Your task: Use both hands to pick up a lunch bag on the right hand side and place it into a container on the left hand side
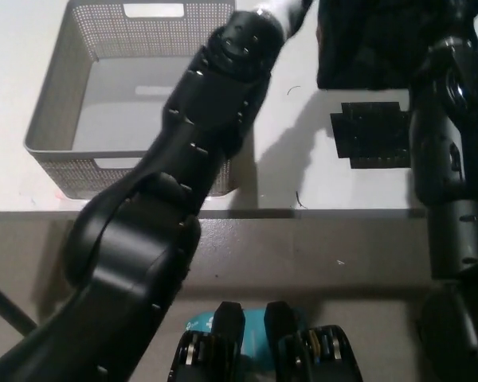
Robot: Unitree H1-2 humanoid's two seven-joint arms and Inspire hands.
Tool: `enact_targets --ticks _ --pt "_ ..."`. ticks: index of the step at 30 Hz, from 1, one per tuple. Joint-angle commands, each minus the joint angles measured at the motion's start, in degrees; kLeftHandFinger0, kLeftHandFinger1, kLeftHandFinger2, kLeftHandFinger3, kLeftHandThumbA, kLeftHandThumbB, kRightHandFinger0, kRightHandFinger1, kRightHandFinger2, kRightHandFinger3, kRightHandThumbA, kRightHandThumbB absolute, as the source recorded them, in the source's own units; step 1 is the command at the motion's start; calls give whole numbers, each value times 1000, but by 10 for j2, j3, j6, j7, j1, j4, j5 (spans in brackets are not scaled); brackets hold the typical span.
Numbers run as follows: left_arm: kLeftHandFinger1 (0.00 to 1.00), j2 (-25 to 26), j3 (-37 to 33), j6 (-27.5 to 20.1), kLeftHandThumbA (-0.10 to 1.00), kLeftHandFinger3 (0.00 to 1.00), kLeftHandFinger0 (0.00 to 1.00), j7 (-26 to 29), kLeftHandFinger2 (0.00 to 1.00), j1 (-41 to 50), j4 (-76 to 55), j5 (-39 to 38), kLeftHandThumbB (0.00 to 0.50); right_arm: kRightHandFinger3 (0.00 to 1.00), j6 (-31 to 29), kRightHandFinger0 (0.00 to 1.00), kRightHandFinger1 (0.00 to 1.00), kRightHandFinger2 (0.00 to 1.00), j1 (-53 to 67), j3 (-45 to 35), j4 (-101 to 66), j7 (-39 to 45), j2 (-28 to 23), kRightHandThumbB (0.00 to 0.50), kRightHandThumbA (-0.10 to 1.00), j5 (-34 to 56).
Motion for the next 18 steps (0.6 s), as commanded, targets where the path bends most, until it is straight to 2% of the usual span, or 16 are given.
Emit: enact_targets --ticks 1,2,4,7,8,10,13,14,18 --pt "1000 11 16 3 1000 1000 1000 -26 1000 -47 -84 -22 232 1000 -11 1000 1000 1000 -135 46 58 50 31 144 1000 -14" --pt "1000 22 24 23 1000 1000 1000 -23 1000 -41 -106 -28 254 1000 -15 1000 1000 1000 -156 51 84 53 37 151 1000 -18" --pt "1000 33 36 41 1000 1000 1000 -10 1000 -25 -144 -34 252 1000 -25 1000 1000 1000 -176 54 112 69 46 141 1000 -12" --pt "1000 53 67 48 1000 1000 1000 -14 1000 -5 -201 -59 201 1000 -23 1000 1000 1000 -217 66 153 87 64 156 1000 -12" --pt "1000 57 72 54 1000 1000 1000 -4 1000 6 -229 -56 221 1000 -20 1000 1000 1000 -225 76 159 91 67 175 1000 -19" --pt "1000 66 74 76 1000 1000 1000 9 1000 24 -273 -45 247 1000 -22 1000 1000 1000 -239 87 172 93 74 178 1000 -26" --pt "1000 97 88 105 1000 1000 1000 11 1000 56 -356 -42 234 1000 -32 1000 1000 1000 -275 102 206 95 101 159 1000 -34" --pt "1000 119 93 122 1000 1000 1000 8 1000 70 -393 -41 233 1000 -40 1000 1000 1000 -295 104 231 105 117 168 1000 -30" --pt "1000 145 117 153 1000 1000 1000 18 1000 107 -471 -49 234 1000 -57 1000 1000 1000 -327 118 274 96 148 179 1000 -42"
